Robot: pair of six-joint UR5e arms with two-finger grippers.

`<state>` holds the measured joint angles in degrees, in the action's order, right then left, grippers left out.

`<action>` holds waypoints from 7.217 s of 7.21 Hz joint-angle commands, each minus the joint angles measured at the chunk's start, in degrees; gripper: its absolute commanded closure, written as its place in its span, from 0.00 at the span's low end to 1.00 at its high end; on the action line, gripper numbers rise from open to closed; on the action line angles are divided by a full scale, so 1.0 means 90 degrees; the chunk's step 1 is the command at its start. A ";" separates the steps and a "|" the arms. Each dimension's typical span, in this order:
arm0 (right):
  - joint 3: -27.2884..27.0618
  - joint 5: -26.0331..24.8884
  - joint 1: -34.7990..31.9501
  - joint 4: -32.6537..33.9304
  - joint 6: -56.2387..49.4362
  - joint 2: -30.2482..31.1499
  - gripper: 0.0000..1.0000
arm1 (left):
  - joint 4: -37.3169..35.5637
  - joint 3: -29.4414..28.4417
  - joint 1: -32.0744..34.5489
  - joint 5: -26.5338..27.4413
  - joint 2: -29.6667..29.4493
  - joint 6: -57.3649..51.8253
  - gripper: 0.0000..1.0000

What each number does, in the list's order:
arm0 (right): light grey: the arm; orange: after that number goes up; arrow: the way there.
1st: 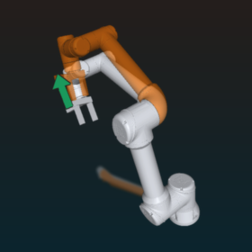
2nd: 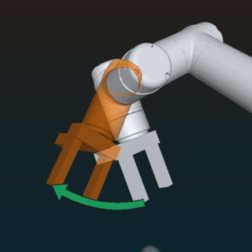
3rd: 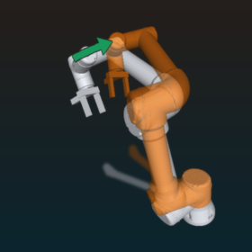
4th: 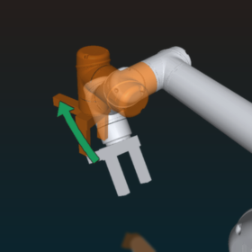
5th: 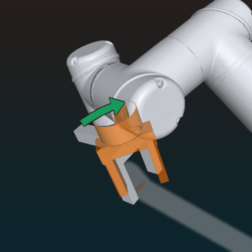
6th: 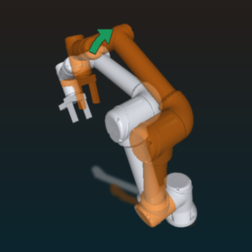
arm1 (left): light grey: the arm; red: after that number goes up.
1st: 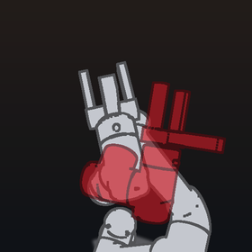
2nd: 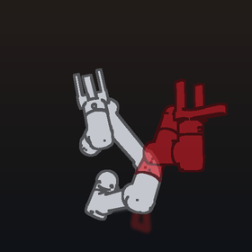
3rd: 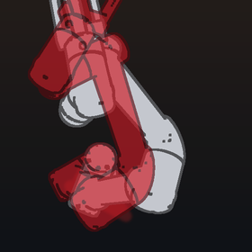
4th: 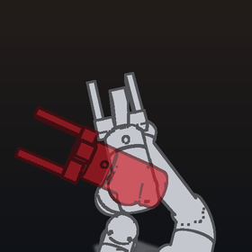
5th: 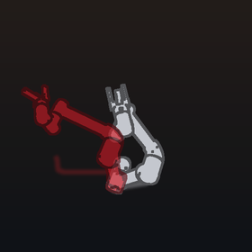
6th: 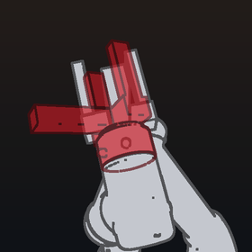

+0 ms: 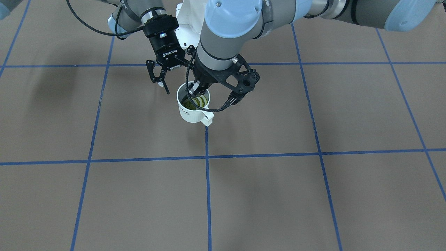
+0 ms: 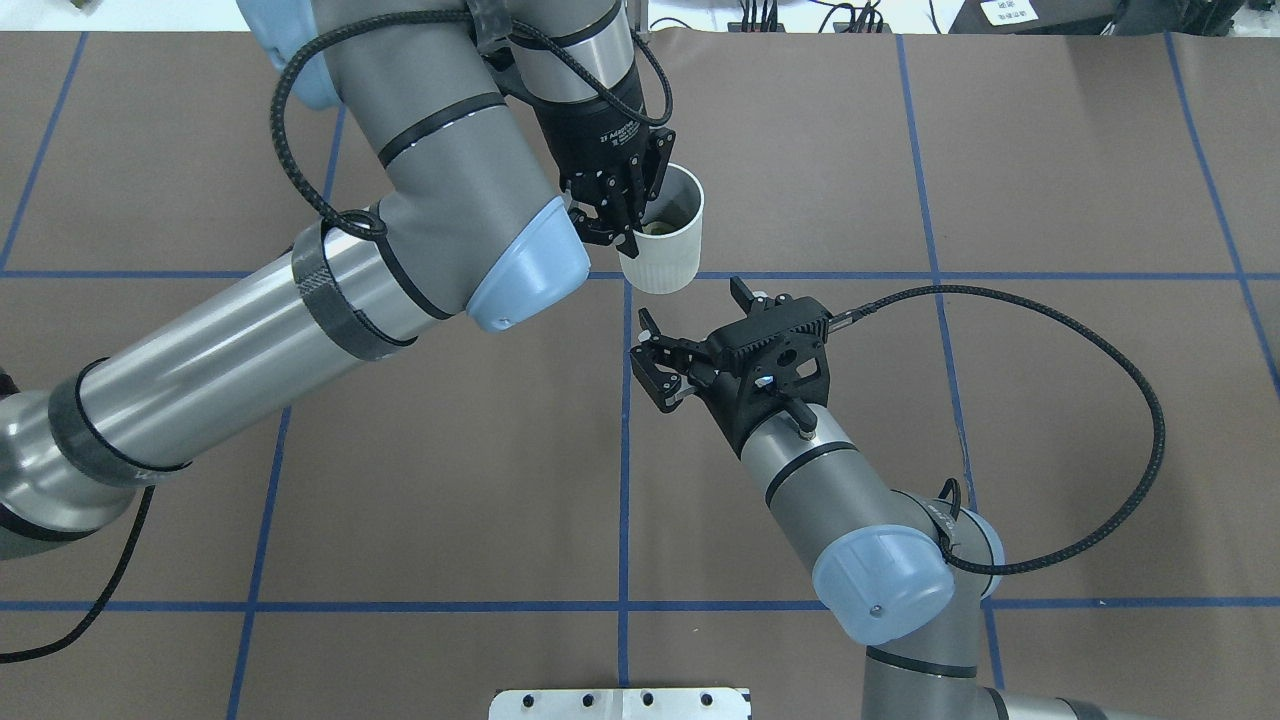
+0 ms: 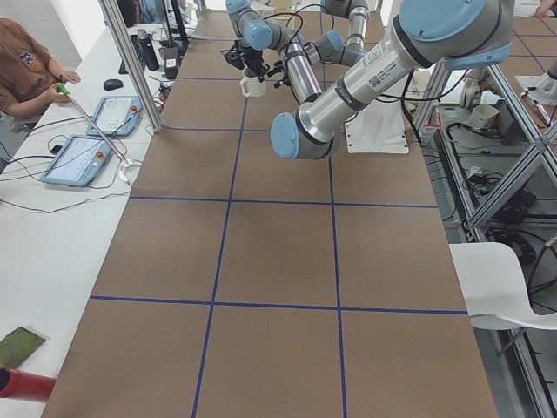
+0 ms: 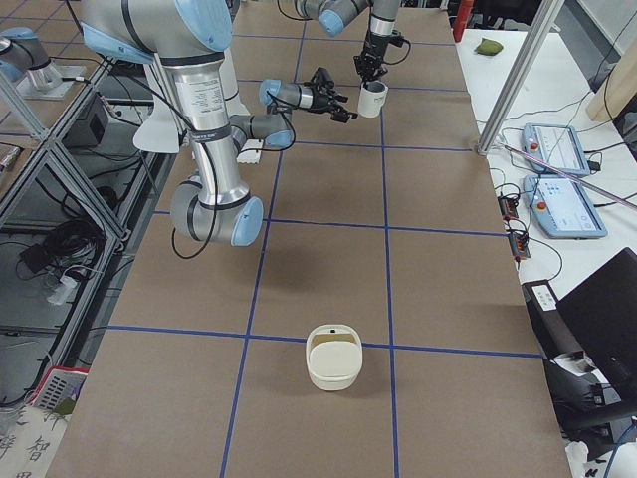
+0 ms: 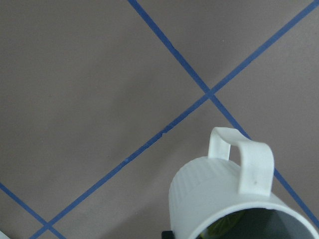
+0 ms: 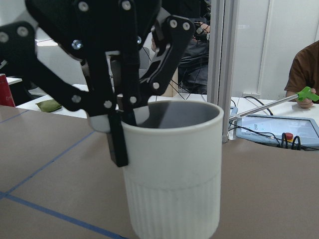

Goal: Left arm hands cup to right arm to dump lemon

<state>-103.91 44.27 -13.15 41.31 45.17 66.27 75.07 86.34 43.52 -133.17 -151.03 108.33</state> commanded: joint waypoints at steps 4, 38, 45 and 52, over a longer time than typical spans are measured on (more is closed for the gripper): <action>0.0148 -0.0270 0.0065 -0.0204 0.0020 -0.0048 0.03 | -0.0002 0.0133 -0.0256 0.0001 0.0014 0.0219 1.00; -0.0085 -0.0037 -0.1027 -0.0928 0.0059 0.1494 0.36 | -0.0031 0.1305 0.0496 0.0294 0.0668 0.0083 0.00; -0.0096 -0.0055 -0.1341 -0.2891 0.0494 0.3738 0.61 | -0.0031 0.1286 0.0486 0.0353 0.0678 0.0034 0.00; 0.2609 0.0167 -0.1468 -0.7905 0.1582 0.5016 0.85 | -0.0041 0.1305 0.0291 0.0490 0.0619 0.0102 0.00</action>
<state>-81.10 44.64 -26.25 -24.62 58.91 107.88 74.74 98.07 46.51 -128.84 -145.33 109.01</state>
